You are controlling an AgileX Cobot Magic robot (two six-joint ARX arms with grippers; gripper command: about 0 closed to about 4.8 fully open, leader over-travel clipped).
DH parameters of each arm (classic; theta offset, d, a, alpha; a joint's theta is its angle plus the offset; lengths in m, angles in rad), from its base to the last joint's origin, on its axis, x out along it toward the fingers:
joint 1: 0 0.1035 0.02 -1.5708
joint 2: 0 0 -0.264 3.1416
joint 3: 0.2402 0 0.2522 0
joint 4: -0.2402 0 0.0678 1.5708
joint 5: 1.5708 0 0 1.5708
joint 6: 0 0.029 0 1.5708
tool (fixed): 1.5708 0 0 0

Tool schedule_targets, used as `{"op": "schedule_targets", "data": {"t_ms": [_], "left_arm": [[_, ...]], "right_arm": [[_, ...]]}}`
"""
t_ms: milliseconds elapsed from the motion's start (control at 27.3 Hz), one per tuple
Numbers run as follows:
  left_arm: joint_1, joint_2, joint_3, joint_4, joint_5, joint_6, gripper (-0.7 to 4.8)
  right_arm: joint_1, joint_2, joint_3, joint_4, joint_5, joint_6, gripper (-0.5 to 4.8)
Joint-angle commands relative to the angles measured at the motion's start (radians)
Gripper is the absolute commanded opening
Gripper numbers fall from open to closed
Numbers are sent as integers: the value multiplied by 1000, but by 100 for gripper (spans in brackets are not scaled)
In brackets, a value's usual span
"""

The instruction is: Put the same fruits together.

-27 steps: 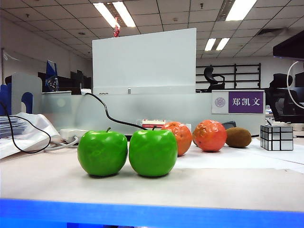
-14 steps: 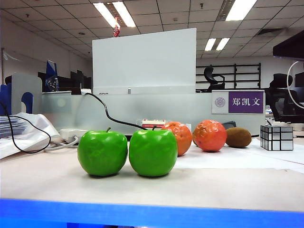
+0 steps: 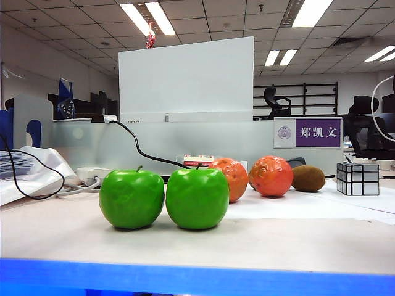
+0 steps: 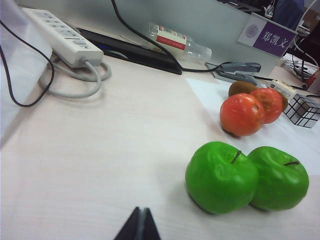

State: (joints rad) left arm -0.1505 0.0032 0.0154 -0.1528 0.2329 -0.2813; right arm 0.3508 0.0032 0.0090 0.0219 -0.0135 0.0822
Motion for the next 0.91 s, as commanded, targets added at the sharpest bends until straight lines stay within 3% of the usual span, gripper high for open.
{"op": "schedule_targets", "data": {"t_ms": [37, 146, 256, 512, 915], "left_arm": [[-1, -1, -6, -3, 3, 5, -4], [-1, -1, -6, -3, 3, 5, -4], [0, -1, -6, -3, 3, 5, -4], [0, -1, -6, -3, 3, 5, -4], [0, -1, -6, -3, 3, 5, -4]], "right_arm": [[-249, -2, -7, 4, -154, 4, 0], [-430, -2, -7, 3, -223, 4, 0], [-523, -2, -7, 3, -190, 4, 0], [-573, -2, -7, -19, 47, 4, 0], [-611, -2, -7, -35, 34, 4, 0]]}}
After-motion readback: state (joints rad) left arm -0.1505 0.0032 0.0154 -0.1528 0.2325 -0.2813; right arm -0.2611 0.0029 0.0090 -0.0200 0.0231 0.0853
